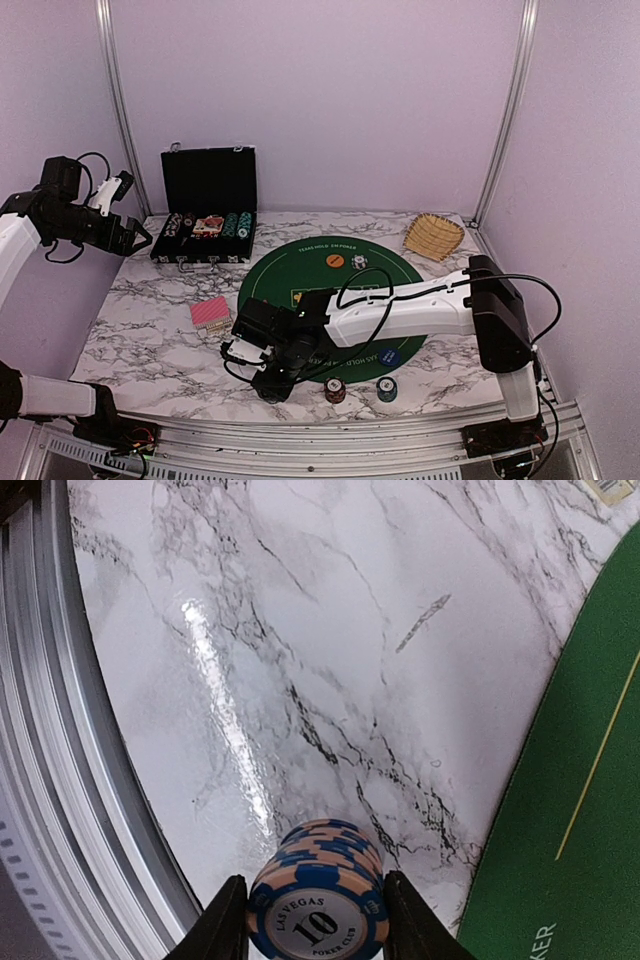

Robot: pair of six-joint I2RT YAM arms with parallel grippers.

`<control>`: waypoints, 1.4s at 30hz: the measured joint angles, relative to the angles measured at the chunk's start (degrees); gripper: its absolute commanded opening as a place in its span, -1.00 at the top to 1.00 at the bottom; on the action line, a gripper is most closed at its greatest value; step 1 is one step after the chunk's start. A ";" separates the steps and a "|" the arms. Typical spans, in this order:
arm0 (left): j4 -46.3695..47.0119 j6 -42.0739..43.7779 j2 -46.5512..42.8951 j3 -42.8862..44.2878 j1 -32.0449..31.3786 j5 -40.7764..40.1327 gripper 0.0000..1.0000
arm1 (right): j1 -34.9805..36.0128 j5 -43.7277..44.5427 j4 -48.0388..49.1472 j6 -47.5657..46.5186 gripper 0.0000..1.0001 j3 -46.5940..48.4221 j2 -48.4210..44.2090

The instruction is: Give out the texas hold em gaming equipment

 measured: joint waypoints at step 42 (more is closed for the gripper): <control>0.00 0.15 -0.02 0.00 0.00 0.00 -0.98 | -0.37 1.53 -1.64 0.00 0.44 1.88 -0.09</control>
